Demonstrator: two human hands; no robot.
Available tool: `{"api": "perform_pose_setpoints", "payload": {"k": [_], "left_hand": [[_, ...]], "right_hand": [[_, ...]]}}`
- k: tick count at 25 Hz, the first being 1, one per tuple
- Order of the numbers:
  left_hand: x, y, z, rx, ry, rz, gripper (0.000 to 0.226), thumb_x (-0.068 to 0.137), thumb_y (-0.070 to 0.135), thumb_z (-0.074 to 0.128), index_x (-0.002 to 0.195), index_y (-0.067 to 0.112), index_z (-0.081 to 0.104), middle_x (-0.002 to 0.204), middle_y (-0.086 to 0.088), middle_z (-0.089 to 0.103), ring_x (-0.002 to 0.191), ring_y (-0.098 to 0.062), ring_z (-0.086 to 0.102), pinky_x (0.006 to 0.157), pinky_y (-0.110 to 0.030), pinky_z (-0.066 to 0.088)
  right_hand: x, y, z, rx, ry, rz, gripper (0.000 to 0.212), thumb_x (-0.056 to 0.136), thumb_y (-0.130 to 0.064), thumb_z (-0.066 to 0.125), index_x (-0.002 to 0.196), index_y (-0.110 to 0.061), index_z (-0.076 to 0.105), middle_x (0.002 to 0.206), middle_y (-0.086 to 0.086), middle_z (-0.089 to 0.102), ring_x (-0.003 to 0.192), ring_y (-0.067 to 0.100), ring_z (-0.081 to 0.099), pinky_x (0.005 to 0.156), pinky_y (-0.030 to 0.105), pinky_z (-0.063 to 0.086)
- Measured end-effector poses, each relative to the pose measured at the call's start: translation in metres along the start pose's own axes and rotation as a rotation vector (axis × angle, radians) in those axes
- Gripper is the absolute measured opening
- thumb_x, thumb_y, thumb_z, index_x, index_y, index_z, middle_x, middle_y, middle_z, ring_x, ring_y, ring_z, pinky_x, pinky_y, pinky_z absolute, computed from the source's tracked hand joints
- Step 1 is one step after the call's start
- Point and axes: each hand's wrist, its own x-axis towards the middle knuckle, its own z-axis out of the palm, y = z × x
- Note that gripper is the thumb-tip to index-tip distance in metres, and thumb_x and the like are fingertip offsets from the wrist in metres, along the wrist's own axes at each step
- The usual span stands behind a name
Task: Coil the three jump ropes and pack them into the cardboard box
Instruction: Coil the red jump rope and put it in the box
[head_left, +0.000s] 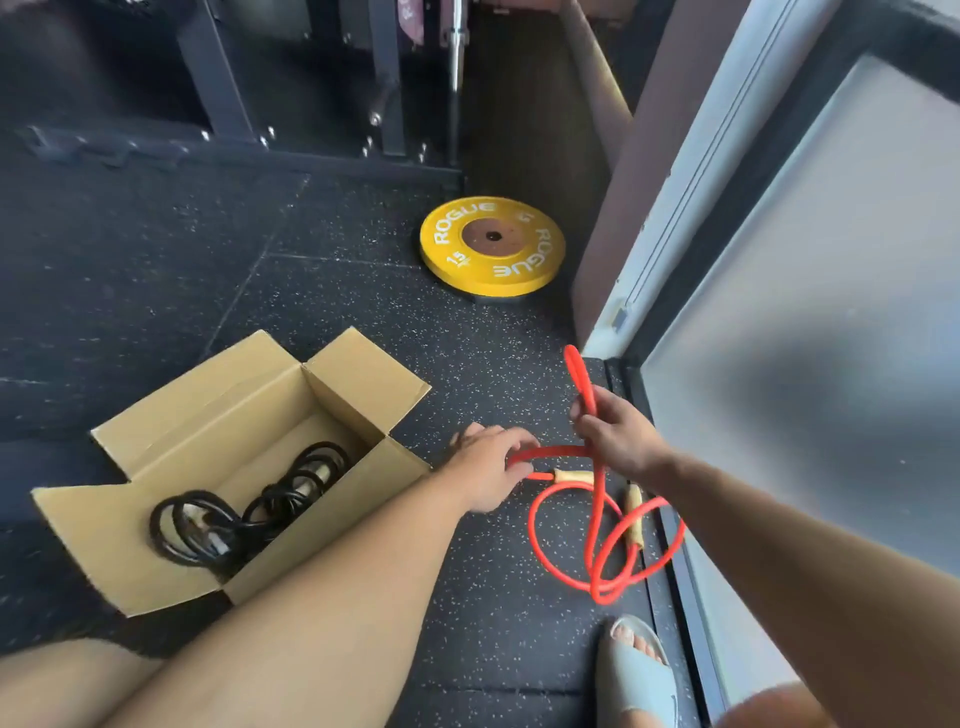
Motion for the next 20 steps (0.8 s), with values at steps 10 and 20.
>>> {"api": "perform_pose_setpoints", "payload": {"k": [10, 20], "left_hand": [[-0.096, 0.042, -0.082, -0.094, 0.281, 0.007, 0.054, 0.092, 0.033, 0.065, 0.137, 0.020, 0.039, 0.141, -0.001, 0.046, 0.129, -0.021, 0.045, 0.106, -0.033, 0.034], [-0.129, 0.035, -0.138, -0.018, 0.003, 0.071, 0.016, 0.085, 0.039, 0.072, 0.094, 0.027, 0.066, 0.084, 0.014, 0.071, 0.078, 0.000, 0.067, 0.079, -0.028, 0.055]], "right_hand": [[-0.092, -0.129, -0.038, 0.580, 0.226, -0.181, 0.028, 0.081, 0.000, 0.047, 0.075, -0.024, 0.060, 0.058, -0.001, 0.044, 0.046, 0.018, 0.037, 0.043, 0.023, 0.027], [-0.053, -0.140, -0.005, 0.809, 0.173, -0.125, 0.028, 0.077, 0.001, 0.039, 0.078, -0.020, 0.058, 0.062, 0.001, 0.039, 0.043, 0.015, 0.031, 0.044, 0.017, 0.025]]}}
